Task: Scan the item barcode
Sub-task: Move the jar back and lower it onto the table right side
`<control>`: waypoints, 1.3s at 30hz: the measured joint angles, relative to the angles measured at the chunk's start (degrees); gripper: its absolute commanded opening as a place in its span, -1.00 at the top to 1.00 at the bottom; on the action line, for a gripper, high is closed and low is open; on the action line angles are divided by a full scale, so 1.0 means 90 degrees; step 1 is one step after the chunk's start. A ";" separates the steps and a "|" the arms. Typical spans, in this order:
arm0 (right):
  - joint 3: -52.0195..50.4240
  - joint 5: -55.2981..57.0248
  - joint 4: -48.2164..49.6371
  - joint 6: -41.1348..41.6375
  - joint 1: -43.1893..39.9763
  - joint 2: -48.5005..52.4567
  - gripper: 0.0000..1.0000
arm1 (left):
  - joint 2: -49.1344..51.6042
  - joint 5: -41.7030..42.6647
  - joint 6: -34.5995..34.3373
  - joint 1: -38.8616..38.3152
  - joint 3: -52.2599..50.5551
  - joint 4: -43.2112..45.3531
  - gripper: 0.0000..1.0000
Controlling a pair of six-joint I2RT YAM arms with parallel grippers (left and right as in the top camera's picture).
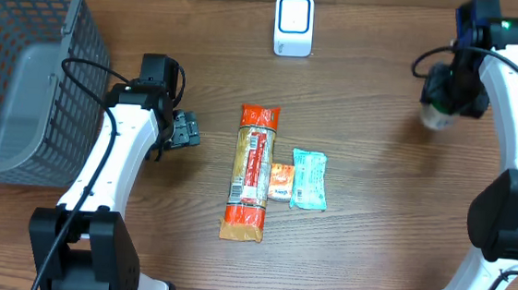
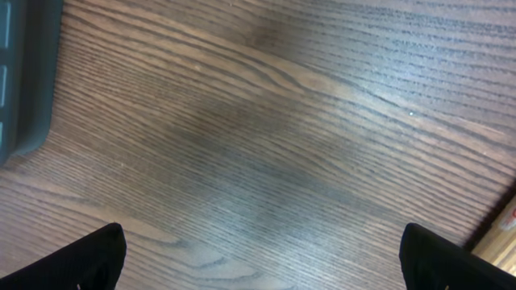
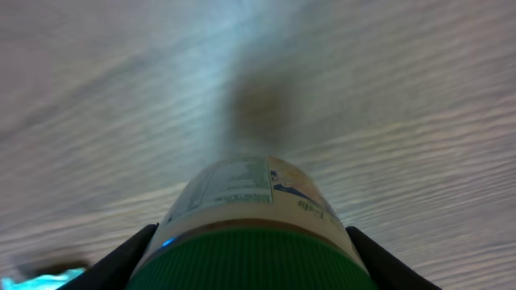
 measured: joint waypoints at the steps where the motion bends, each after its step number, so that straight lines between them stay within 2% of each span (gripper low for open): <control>1: -0.0265 -0.0019 0.0129 -0.0036 -0.0046 0.0000 0.63 | 0.0000 0.0000 -0.0002 0.0000 0.0000 0.0000 -1.00; 7: -0.1557 -0.0138 0.0945 -0.0289 -0.0112 0.0000 0.59 | 0.0000 0.0000 0.0000 0.0000 0.0000 0.0000 -1.00; 8: -0.1688 -0.0155 0.1054 -0.0308 -0.0109 0.0002 0.46 | 0.0000 0.0000 0.0000 0.0000 0.0000 0.0002 -1.00; 10: -0.1931 -0.0160 0.1260 -0.0350 -0.0107 0.0002 -0.14 | 0.0000 0.0000 0.0000 0.0000 0.0000 0.0000 -0.99; 12: -0.2093 -0.0158 0.1421 -0.0359 -0.0107 0.0002 -0.22 | 0.0000 0.0000 0.0000 0.0000 0.0000 0.0002 -1.00; 13: -0.2164 -0.0160 0.1474 -0.0369 -0.0107 0.0002 -0.34 | 0.0000 0.0000 0.0000 0.0000 0.0000 0.0002 -1.00; 15: -0.2242 -0.0163 0.1503 -0.0386 -0.0107 0.0002 -0.81 | 0.0000 0.0000 0.0000 0.0000 0.0000 0.0002 -0.99; 16: -0.2266 -0.0172 0.1508 -0.0408 -0.0107 0.0002 -0.96 | 0.0000 0.0000 0.0000 0.0000 0.0000 0.0002 -0.99; 29: -0.2093 -0.0172 0.1076 -0.0423 -0.0107 -0.0114 -1.00 | 0.0000 0.0000 0.0000 0.0000 0.0000 0.0002 -1.00; 39: -0.1481 -0.0172 0.0250 -0.0423 -0.0109 -0.1566 -1.00 | 0.0000 0.0000 0.0000 0.0000 0.0000 0.0002 -1.00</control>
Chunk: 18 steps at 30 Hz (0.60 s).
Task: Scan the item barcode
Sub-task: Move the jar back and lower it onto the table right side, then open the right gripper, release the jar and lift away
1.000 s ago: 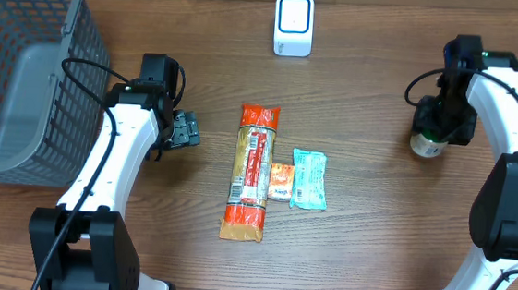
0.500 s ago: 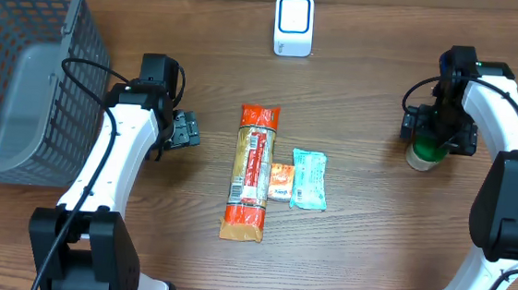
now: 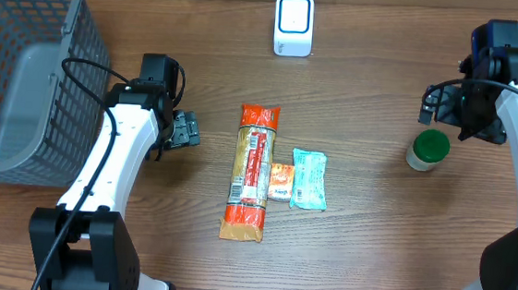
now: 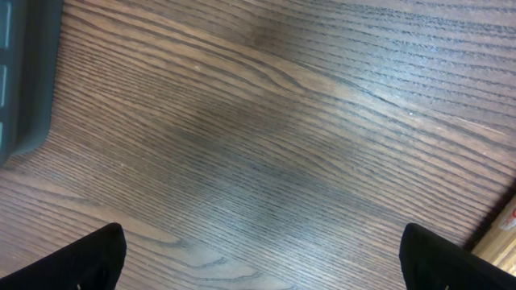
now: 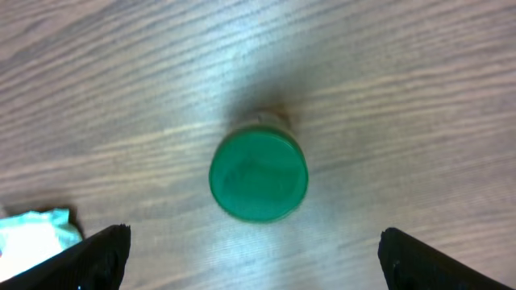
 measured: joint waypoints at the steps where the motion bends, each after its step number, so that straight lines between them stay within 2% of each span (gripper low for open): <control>1: 0.0000 -0.0002 -0.0078 0.0002 -0.0005 -0.0012 -1.00 | 0.0000 0.0000 0.0000 0.0000 0.0000 0.0000 -1.00; 6: -0.0508 0.0000 0.0112 0.0002 -0.0010 0.0039 -0.92 | 0.0000 0.0000 0.0000 0.0000 0.0000 -0.0005 -0.99; 10: -0.0993 -0.0005 0.0457 0.0109 -0.0010 0.0066 -0.67 | 0.0000 0.0000 0.0000 0.0000 0.0000 -0.0002 -0.99; 18: -0.1574 -0.0236 0.0797 0.0440 -0.0010 0.0073 -0.69 | 0.0000 0.0000 0.0000 0.0000 0.0000 -0.0002 -1.00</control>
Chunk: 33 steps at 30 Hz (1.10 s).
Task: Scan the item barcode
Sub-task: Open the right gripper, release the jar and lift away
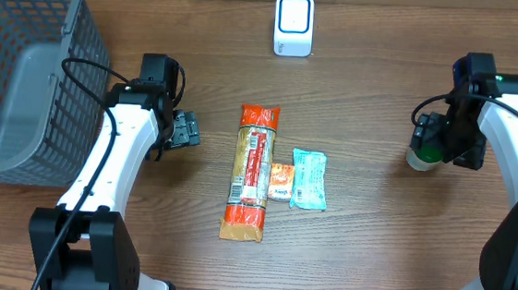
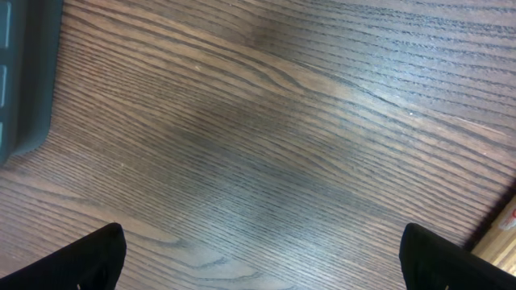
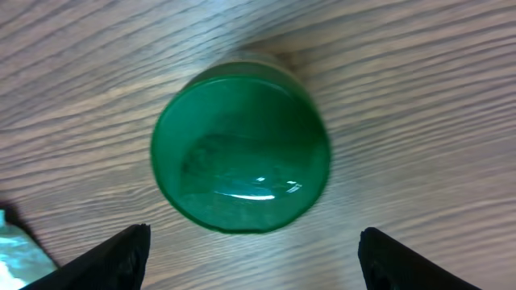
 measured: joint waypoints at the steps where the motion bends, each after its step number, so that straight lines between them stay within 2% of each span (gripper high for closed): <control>1: -0.0058 -0.0119 0.0075 0.0017 0.0000 0.0000 -0.69 | 0.0000 0.0000 0.0000 0.0000 0.0000 0.0002 -1.00; 15: -0.0556 -0.0899 0.0712 0.0267 0.0002 0.0000 -0.72 | 0.0000 -0.0002 0.0000 0.0000 0.0000 0.0000 -1.00; 23: -0.0578 -0.2387 0.1307 0.0296 0.0022 0.0002 -0.83 | 0.0000 0.0000 0.0000 0.0000 0.0000 0.0000 -0.99; 26: -0.0578 -0.2747 0.1545 0.0313 0.0117 0.0002 -0.82 | 0.0000 0.0000 0.0000 0.0000 0.0000 0.0002 -1.00; 28: -0.0578 -0.2900 0.1654 0.0311 0.0245 0.0002 -0.71 | 0.0000 -0.0002 0.0000 0.0000 0.0000 0.0002 -1.00; 33: -0.0493 -0.3038 0.1460 0.0274 0.0605 0.0000 -0.70 | 0.0000 0.0000 0.0000 0.0000 0.0000 0.0002 -1.00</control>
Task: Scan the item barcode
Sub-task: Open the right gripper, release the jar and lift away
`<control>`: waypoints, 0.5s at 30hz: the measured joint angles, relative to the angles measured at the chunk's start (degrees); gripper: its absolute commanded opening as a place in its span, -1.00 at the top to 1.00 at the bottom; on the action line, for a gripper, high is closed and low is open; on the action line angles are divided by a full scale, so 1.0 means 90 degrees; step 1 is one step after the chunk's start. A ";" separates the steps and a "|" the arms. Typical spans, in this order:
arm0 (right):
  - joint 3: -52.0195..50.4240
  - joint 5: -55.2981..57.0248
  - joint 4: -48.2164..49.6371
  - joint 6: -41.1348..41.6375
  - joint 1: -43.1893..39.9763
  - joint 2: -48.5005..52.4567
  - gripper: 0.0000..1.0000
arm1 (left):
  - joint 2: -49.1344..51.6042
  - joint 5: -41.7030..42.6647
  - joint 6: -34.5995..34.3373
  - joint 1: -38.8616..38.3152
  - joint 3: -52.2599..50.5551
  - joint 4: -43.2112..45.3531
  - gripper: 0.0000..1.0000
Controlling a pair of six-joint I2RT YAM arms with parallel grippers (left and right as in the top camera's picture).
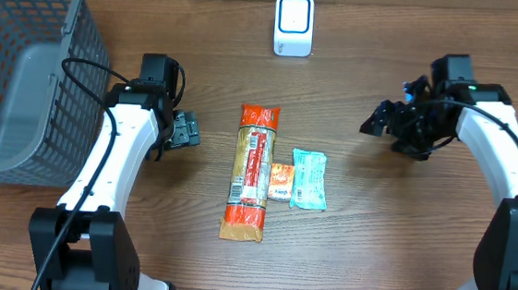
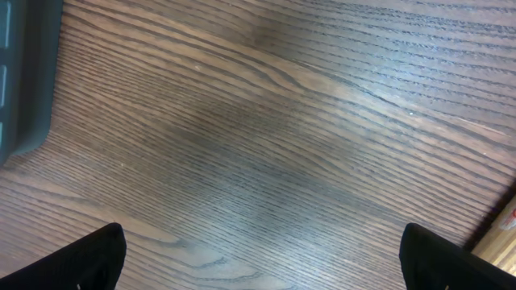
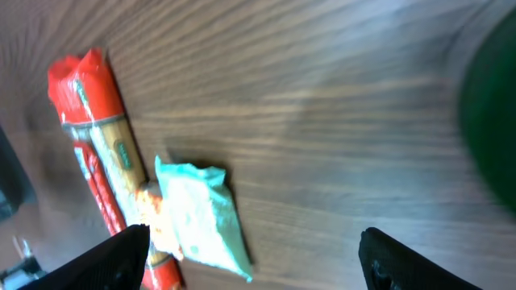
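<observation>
The white barcode scanner [image 1: 293,24] stands at the back middle. A long orange package [image 1: 250,172] [image 3: 97,153], a small orange item [image 1: 280,181] and a teal packet [image 1: 309,180] [image 3: 201,217] lie mid-table. My right gripper [image 1: 379,120] [image 3: 254,258] is open and tilted toward them, with nothing between its fingers. A dark green blur at the right wrist view's right edge is the green bottle lid [image 3: 493,121]; in the overhead view my arm hides the bottle. Left of the packages, my left gripper [image 1: 186,130] [image 2: 260,262] is open over bare wood.
A grey wire basket [image 1: 15,70] fills the left back corner, its rim showing in the left wrist view [image 2: 24,72]. The wooden table [image 1: 371,246] carries nothing else in front of the packages.
My right gripper was pointing straight down close over the green lid. Now it is tilted leftward, its camera shows the packages, and the lid sits at the frame's edge. Left arm unchanged.
At first my right gripper was shut on the green-lidded bottle at the back right. Then the bottle stood on the table with the gripper open above it, then closer over the lid. Now the gripper is turned toward the packages. The left arm has stayed still.
</observation>
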 measured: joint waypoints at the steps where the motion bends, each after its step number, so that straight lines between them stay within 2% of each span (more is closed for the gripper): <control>1: 0.0058 0.0022 -0.0046 -0.0005 0.0039 0.0000 -0.70 | 0.0000 0.0000 0.0000 0.0000 0.0000 -0.0002 -1.00; 5: 0.0527 0.0517 -0.0216 -0.0075 0.0109 -0.0102 -0.79 | 0.0000 0.0000 0.0000 0.0000 0.0000 -0.0002 -1.00; 7: 0.0731 0.0959 -0.0216 -0.0158 0.0109 -0.0243 -1.00 | 0.0000 0.0000 -0.0002 0.0000 0.0000 -0.0002 -1.00; 15: 0.0855 0.2594 -0.0274 -0.0879 0.0109 -0.0369 -1.00 | 0.0000 0.0000 0.0000 0.0000 0.0000 -0.0002 -1.00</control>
